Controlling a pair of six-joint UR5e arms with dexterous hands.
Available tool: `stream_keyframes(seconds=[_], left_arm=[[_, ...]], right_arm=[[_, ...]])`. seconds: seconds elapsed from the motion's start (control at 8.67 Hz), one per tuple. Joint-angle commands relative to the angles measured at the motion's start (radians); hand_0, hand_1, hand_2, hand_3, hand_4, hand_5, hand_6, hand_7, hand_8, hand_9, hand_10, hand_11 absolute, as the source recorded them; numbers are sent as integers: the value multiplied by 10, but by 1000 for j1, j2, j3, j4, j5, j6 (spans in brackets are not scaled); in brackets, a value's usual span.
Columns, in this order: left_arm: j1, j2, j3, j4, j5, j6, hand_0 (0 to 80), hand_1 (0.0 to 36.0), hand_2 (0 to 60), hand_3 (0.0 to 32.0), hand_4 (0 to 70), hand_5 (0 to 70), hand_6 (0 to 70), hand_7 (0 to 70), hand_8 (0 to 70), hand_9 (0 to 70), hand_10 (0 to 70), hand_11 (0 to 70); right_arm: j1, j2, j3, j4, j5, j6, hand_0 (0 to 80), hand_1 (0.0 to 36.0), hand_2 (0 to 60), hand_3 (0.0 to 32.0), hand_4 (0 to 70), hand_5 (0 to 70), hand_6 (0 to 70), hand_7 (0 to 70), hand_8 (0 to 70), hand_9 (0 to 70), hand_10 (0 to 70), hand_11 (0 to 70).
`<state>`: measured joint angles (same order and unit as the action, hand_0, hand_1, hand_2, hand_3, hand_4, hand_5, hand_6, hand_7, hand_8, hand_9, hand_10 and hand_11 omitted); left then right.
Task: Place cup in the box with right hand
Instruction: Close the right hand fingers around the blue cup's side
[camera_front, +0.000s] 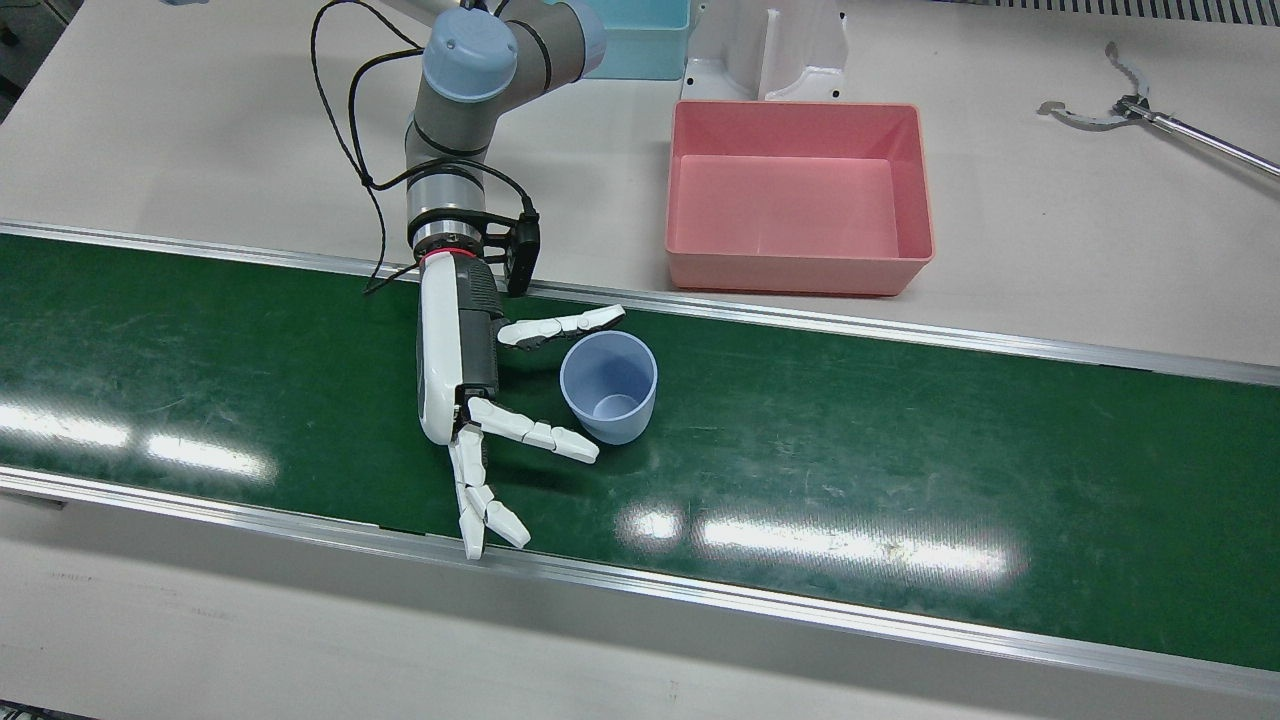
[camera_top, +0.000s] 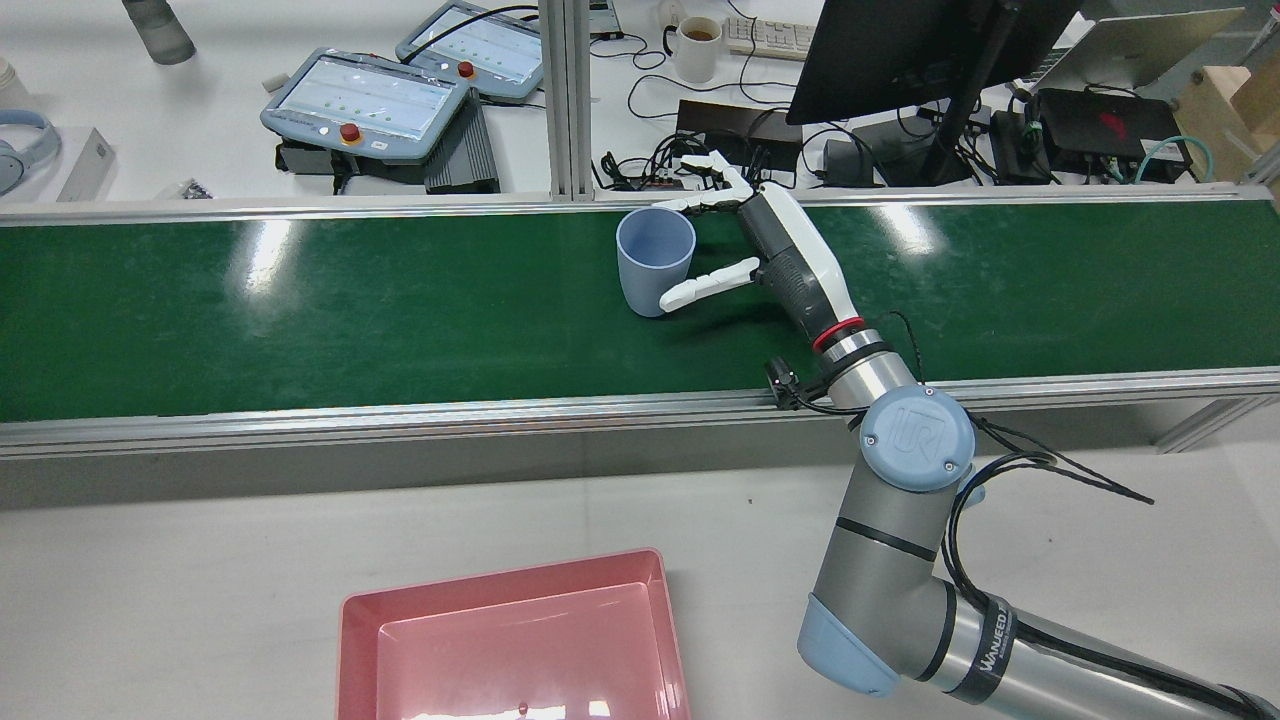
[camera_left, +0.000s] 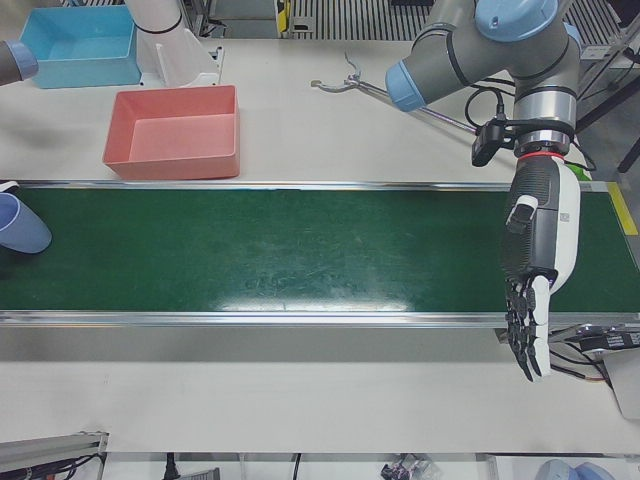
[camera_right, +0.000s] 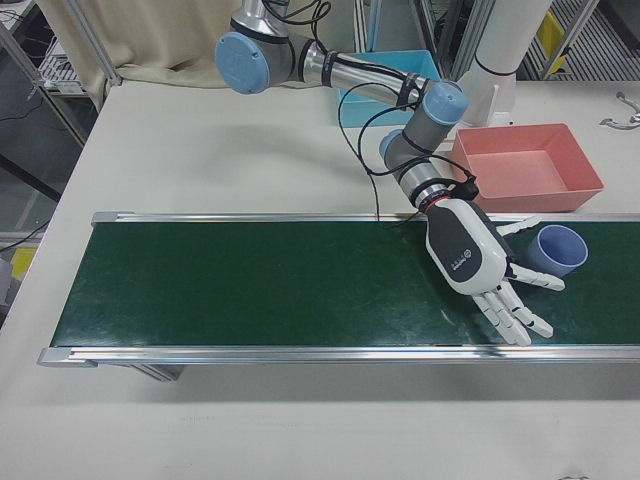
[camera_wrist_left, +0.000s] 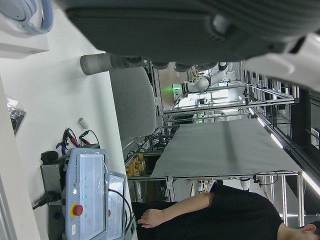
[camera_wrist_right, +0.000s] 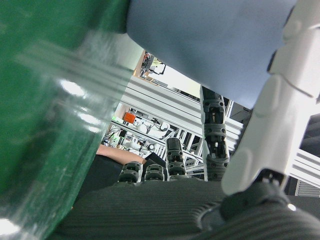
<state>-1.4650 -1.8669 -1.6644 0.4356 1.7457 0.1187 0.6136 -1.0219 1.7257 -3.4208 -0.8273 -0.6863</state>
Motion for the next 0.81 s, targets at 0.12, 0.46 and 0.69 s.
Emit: stream_keyframes(seconds=[0.12, 0.46, 0.69], left_arm=[[0, 0, 0, 0, 0, -1, 0, 0, 0, 0, 0, 0, 0, 0, 0, 0, 0, 0], [0, 0, 0, 0, 0, 1, 0, 0, 0, 0, 0, 0, 0, 0, 0, 0, 0, 0], [0, 0, 0, 0, 0, -1, 0, 0, 0, 0, 0, 0, 0, 0, 0, 0, 0, 0]], right_arm=[[0, 0, 0, 0, 4, 1, 535, 89, 0, 0, 388, 41, 55, 234, 13, 51, 40, 71], [0, 0, 0, 0, 2, 1, 533, 88, 0, 0, 394, 41, 57, 241, 14, 54, 45, 78], [0, 2, 2, 0, 2, 1, 532, 88, 0, 0, 399, 41, 60, 247, 16, 57, 45, 78]])
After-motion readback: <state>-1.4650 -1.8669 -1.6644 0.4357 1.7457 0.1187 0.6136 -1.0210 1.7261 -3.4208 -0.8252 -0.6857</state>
